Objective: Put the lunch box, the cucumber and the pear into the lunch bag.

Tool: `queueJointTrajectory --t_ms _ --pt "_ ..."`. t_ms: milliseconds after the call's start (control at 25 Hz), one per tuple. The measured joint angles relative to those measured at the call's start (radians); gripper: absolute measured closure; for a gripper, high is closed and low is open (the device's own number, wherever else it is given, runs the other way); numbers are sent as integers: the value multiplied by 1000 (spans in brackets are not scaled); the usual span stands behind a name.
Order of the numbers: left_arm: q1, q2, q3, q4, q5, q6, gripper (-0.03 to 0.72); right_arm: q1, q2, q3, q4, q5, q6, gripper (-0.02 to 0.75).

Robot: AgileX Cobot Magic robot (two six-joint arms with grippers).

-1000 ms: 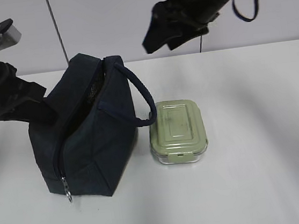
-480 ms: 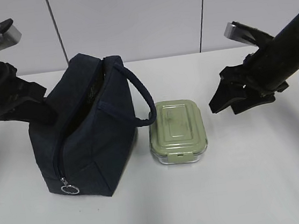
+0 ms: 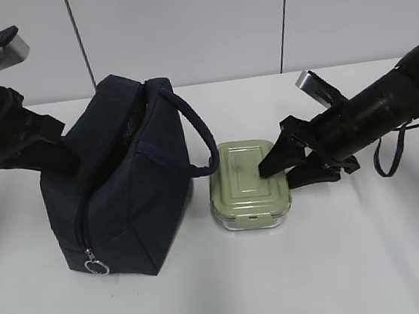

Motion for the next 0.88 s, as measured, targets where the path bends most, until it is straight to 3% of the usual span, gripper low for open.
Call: queueJointTrajectory --t_ms 160,400,720,880 --pt "0 0 0 0 0 0 683 0 65 0 92 43 -48 248" --pt "0 0 0 1 0 0 683 -2 85 -2 120 81 -74 385" --pt "0 0 0 1 1 0 683 -87 -110 4 41 19 -96 387" --pt "0 0 0 1 1 0 683 -81 -260 -39 48 30 -93 387"
